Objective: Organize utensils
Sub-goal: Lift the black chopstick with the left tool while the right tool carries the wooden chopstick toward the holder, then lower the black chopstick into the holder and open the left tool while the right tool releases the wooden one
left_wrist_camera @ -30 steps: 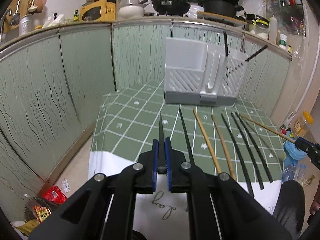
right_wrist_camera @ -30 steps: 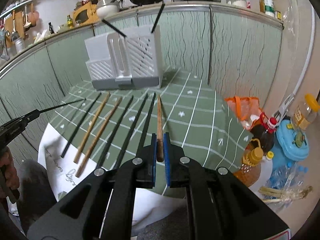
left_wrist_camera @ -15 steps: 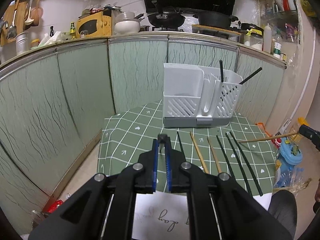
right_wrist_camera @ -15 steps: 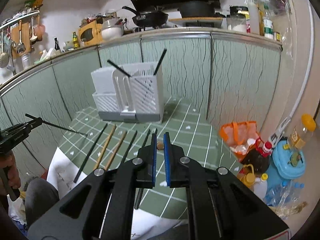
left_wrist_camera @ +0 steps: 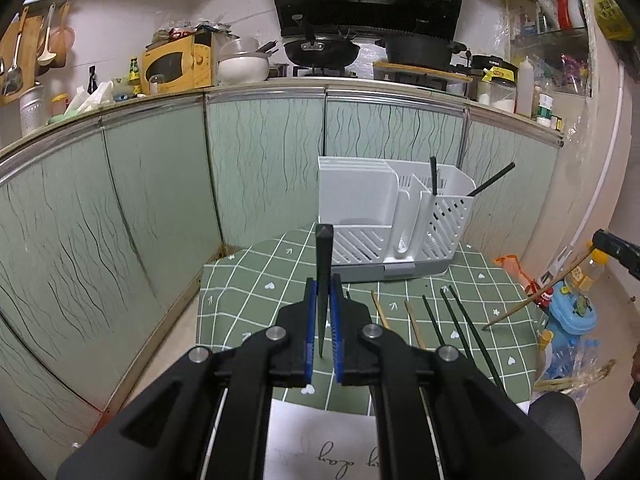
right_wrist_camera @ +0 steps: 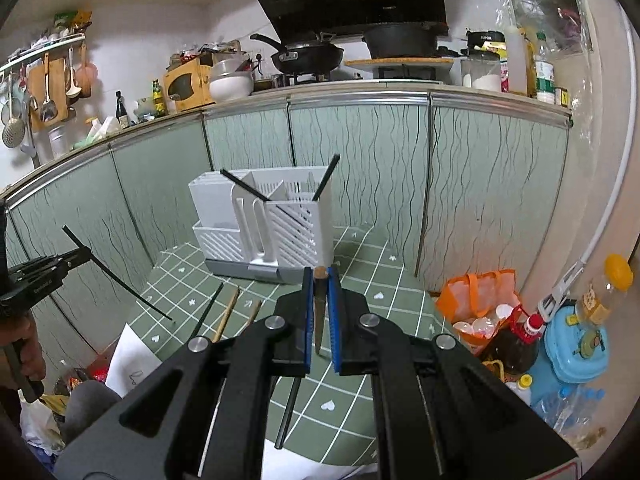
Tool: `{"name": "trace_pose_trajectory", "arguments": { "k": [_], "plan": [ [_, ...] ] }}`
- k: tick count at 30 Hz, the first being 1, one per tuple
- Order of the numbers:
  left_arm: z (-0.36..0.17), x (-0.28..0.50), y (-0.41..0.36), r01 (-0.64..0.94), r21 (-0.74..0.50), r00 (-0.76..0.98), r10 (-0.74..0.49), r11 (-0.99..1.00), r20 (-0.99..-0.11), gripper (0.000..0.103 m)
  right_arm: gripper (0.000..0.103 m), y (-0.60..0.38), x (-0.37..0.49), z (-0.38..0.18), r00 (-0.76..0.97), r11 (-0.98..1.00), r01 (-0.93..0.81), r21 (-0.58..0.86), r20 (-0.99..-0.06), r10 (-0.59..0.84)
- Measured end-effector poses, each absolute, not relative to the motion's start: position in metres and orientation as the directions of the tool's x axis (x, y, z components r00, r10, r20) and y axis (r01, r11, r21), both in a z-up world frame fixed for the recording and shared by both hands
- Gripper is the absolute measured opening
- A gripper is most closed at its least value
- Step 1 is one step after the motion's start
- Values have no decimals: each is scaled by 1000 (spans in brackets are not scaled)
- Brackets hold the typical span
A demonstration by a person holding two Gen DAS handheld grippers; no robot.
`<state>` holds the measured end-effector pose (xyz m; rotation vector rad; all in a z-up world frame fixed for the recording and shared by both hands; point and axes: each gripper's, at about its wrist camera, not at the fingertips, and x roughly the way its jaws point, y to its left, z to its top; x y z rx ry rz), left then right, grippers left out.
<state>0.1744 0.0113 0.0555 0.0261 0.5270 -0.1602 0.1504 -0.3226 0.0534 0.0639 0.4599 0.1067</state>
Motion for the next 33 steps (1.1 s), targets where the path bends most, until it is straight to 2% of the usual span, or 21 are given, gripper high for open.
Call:
{"name": "trace_pose_trajectory", "arguments": {
  "k": [6,20,33],
  "plan": [
    [75,182,7,207,-23,851,-192,978,-490,8,6,-320,156,84,891,990,-121,66,-433,138],
    [132,218,-49,456,-29,776,-414,889,-476,8,6,-325,191,158,885,967,-231,109,-390,255],
    [192,274,-105,602,-7,727,-552,798,-409,8,6,-342,254,201,884,952,-285,113,-354,306]
  ]
}}
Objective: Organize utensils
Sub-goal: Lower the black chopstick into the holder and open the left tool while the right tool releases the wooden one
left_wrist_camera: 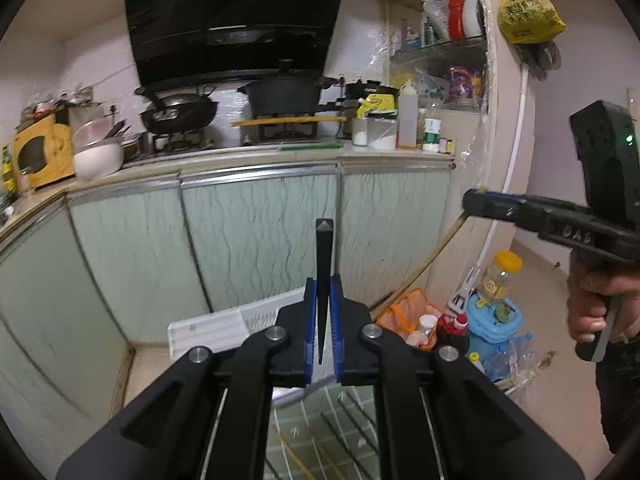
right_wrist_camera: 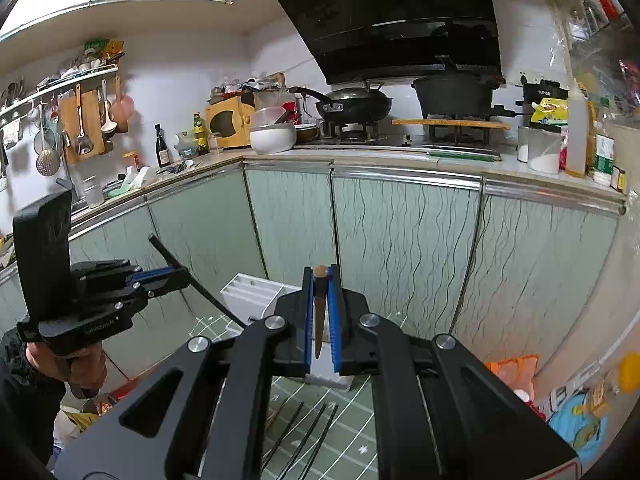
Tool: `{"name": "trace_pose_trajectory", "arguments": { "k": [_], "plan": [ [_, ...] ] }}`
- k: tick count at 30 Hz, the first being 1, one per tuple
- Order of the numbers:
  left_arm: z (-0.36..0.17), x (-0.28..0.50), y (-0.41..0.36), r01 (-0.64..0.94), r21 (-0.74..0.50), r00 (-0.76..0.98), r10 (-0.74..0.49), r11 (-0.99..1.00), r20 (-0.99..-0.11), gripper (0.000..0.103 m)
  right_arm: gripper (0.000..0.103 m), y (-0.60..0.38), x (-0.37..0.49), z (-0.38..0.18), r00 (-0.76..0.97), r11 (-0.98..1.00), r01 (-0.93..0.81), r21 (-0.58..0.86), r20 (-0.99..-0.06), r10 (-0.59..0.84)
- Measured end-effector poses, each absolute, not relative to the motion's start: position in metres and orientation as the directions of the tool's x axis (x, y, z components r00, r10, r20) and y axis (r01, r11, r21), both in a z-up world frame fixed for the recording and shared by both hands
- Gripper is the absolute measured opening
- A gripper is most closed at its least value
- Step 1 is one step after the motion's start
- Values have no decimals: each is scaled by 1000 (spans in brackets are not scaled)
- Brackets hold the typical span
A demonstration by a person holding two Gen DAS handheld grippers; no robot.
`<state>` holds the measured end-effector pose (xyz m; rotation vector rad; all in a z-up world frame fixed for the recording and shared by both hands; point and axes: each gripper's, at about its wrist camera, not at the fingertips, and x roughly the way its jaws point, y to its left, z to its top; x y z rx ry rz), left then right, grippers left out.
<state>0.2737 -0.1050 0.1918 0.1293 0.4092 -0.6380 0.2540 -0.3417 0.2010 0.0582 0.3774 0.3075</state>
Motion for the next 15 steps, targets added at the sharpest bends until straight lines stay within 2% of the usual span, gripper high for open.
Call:
{"name": "trace_pose_trajectory", "arguments": {
  "k": [8,15],
  "plan": [
    [200,327,-118,630,-12,707,-580,776,-404,8,6,-351,304,202,878,946,-309,97,-354,323],
    [169,370,-121,662,-59,654,-614,747,-441,8,6,-350,345,172,846,938,-333,101,-408,344]
  ]
}}
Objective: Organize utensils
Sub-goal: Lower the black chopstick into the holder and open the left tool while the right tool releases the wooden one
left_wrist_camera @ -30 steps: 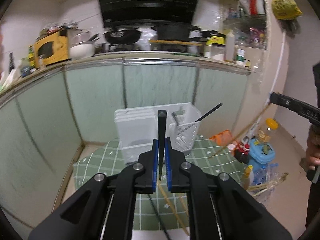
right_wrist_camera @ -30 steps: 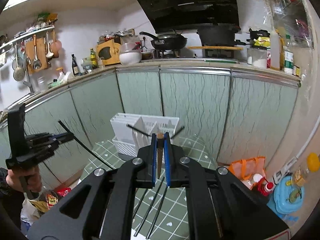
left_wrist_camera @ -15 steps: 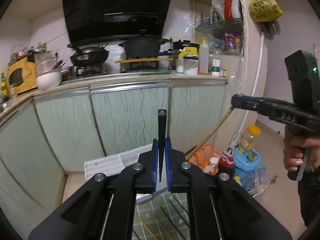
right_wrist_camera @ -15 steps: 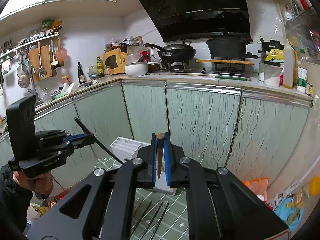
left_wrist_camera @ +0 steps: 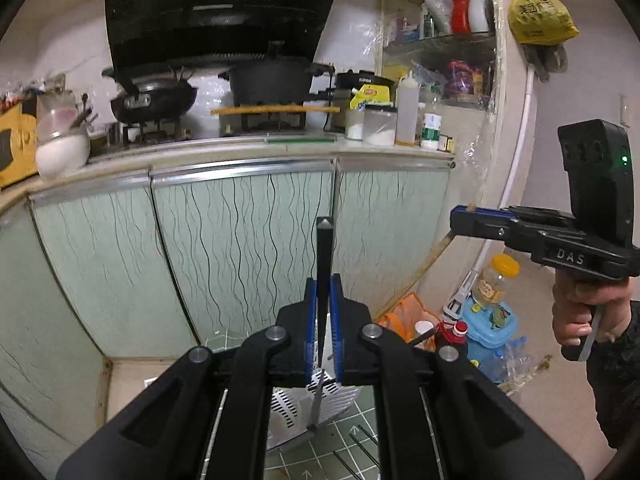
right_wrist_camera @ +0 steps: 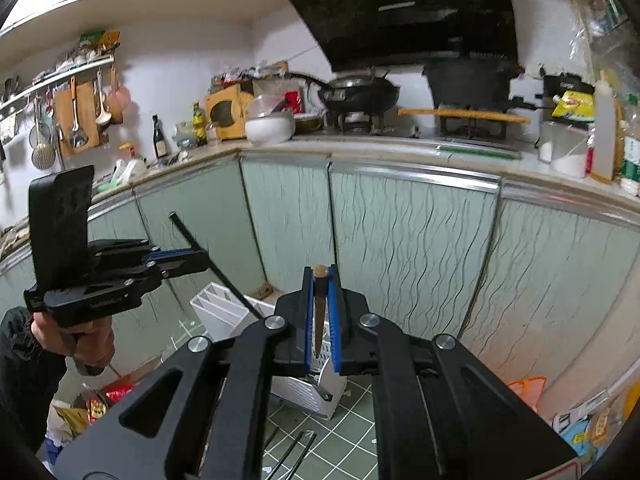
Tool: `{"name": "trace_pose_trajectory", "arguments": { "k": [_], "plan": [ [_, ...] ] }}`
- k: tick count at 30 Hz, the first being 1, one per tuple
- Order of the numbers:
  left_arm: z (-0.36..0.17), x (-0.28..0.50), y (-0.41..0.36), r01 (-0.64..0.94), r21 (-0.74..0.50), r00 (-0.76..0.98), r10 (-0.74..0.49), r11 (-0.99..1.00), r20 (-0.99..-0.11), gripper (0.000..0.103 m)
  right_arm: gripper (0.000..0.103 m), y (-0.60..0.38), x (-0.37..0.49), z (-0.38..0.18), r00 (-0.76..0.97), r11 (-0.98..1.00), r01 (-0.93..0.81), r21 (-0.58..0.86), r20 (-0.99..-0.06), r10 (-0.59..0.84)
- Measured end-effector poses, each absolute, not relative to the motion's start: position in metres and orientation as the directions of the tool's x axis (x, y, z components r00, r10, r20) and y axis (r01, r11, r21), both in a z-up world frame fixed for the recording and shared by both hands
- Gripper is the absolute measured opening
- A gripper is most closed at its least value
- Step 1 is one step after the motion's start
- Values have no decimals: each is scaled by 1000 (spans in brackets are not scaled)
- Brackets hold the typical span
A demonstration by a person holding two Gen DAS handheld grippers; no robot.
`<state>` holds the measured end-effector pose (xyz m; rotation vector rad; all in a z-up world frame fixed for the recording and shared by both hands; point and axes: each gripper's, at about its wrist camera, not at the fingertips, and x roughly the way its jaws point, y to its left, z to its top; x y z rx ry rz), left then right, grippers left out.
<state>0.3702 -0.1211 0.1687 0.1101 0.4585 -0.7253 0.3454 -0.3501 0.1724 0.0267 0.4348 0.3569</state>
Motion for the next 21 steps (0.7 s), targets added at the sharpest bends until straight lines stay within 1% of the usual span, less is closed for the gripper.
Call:
{"name": "trace_pose_trajectory", "arguments": {
  "k": [4,8,16,17,18,19,20,21],
  "plan": [
    [150,382,-125,670,-55,641,-614,740,-460,8,6,-349,360,152,829,933,-346,95,-434,351],
    [138,389,-126,668,-51,640,-608,742,-470,8,6,-351,368,137,819,927,-361,102,-441,368],
    [129,392,-125,657,-46,648,-594,753,-476,9,7,-347,372,117,793,909,-409,77,-463,396],
    [129,392,-125,650,-52,652,-592,758,-474,16,7,-347,373,116,791,909,-409,79,-465,397],
    [130,392,-123,647,-64,650,-594,759,-473,26,12,-347,373,115,793,910,-407,81,-464,396],
    [131,392,-121,642,-71,655,-595,763,-466,60,32,-348,372,115,794,912,-402,84,-465,392],
    [133,390,-120,633,-67,669,-589,771,-453,91,47,-349,372,115,797,916,-393,82,-466,384],
    [136,386,-117,618,-48,700,-577,785,-421,95,66,-350,369,115,805,917,-392,78,-453,383]
  ]
}}
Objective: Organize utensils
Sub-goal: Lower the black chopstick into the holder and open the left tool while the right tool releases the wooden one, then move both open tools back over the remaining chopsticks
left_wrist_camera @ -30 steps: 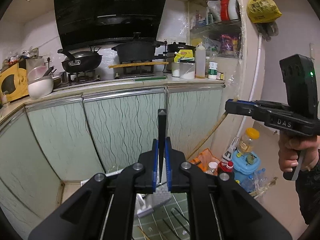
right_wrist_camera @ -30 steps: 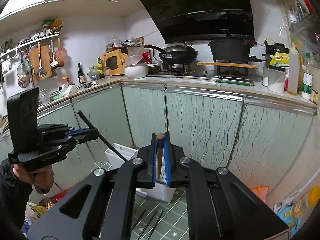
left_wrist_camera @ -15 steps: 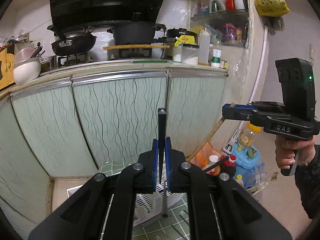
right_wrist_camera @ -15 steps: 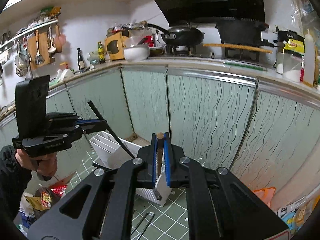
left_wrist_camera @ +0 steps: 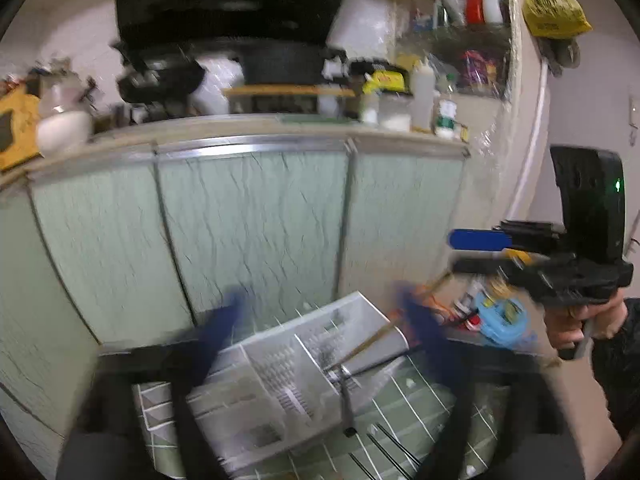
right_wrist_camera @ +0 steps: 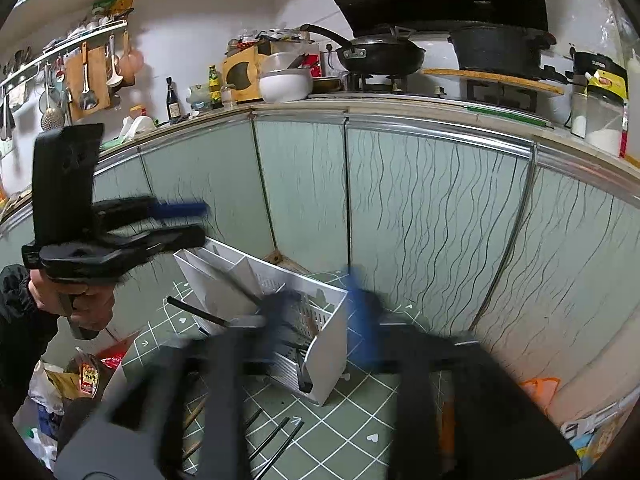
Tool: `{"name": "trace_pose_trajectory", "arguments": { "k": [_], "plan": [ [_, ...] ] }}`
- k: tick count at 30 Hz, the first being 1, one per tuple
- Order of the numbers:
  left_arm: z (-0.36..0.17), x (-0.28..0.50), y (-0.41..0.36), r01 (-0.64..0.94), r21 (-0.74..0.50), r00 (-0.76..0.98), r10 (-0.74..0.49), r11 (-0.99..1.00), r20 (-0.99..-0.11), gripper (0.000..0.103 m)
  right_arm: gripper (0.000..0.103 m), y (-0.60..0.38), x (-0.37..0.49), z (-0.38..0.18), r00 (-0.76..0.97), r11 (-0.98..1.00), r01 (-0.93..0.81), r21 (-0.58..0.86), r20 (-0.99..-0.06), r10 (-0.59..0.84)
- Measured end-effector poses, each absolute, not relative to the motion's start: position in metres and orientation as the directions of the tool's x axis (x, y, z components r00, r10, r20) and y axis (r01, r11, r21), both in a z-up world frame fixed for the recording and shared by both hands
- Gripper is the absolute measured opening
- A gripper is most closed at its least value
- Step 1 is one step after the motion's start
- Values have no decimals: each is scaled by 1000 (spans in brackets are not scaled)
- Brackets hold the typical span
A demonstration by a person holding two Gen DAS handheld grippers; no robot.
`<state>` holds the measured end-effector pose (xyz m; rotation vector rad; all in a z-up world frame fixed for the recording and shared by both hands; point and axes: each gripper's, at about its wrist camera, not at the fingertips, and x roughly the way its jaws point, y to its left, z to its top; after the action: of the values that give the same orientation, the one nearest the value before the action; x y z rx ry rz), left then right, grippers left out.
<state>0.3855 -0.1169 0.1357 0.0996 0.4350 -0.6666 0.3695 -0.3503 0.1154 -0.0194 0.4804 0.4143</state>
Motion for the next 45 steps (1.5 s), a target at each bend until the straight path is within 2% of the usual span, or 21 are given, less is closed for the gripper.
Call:
{"name": "trace_pose_trajectory", "arguments": {
  "k": [2,4,7,19,27,45],
  "plan": [
    [139,380,-114,611,-29,715,-567,791,-409,96,68,-351,366,116,808,917,-391,75,-450,381],
    [141,379,-114,595,-12,725,-543,803,-424,99,90,-353,363,117,820,925,-375,66,-443,364],
    [142,370,-114,578,28,745,-514,815,-425,99,95,-354,353,121,837,933,-354,57,-425,344],
    [142,317,-102,486,63,804,-418,872,-423,99,95,-342,309,123,873,969,-246,15,-430,229],
    [139,268,-87,423,73,845,-365,903,-391,99,95,-332,262,113,890,979,-204,7,-416,188],
    [97,178,-60,255,80,897,-205,963,-392,99,95,-330,168,53,902,995,-104,-7,-423,92]
  ]
}}
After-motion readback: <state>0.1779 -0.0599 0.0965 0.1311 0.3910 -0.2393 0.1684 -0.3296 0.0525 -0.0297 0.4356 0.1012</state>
